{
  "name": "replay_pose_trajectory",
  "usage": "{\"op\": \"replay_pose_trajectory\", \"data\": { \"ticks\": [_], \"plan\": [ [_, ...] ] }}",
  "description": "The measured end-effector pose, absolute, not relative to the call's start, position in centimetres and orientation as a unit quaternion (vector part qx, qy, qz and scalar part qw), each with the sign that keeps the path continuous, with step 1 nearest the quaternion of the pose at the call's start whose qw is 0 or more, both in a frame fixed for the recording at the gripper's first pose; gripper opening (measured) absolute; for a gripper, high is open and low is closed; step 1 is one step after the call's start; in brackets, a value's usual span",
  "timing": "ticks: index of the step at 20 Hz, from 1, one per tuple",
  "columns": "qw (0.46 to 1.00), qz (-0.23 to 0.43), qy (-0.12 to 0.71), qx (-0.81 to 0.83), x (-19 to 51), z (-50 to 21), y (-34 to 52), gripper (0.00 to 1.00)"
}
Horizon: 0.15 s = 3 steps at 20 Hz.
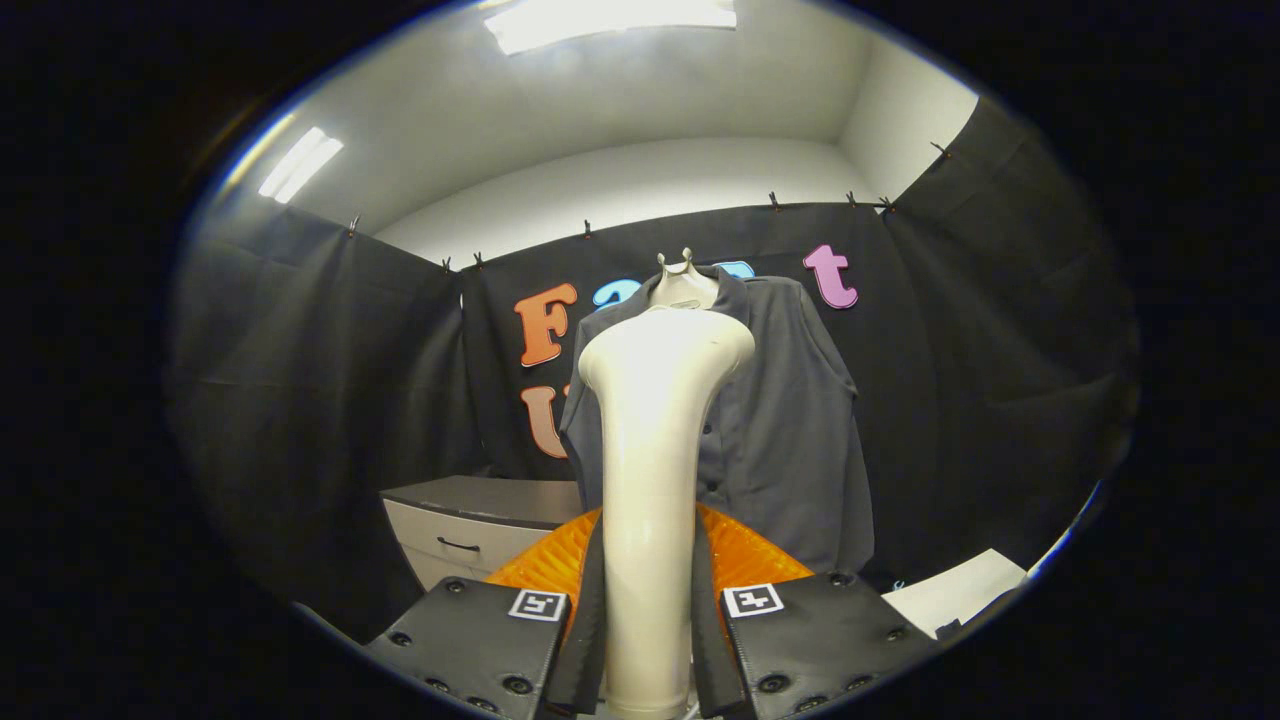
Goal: Iron the clothes twice with a garment steamer, once on the left side and once on the right side.
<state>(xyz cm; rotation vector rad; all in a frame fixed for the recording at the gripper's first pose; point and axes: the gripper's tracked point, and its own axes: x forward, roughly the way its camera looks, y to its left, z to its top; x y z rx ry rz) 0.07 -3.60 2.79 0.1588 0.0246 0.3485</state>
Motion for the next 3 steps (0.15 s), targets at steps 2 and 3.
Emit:
{"op": "replay_pose_trajectory", "data": {
  "ticks": [2, 3],
  "plan": [
    [0.982, 0.172, 0.013, 0.079, 0.11, 2.75, -3.71, 0.43],
    [0.982, 0.171, 0.013, 0.079, 0.25, 2.71, -3.83, 0.43]
  ]
}}
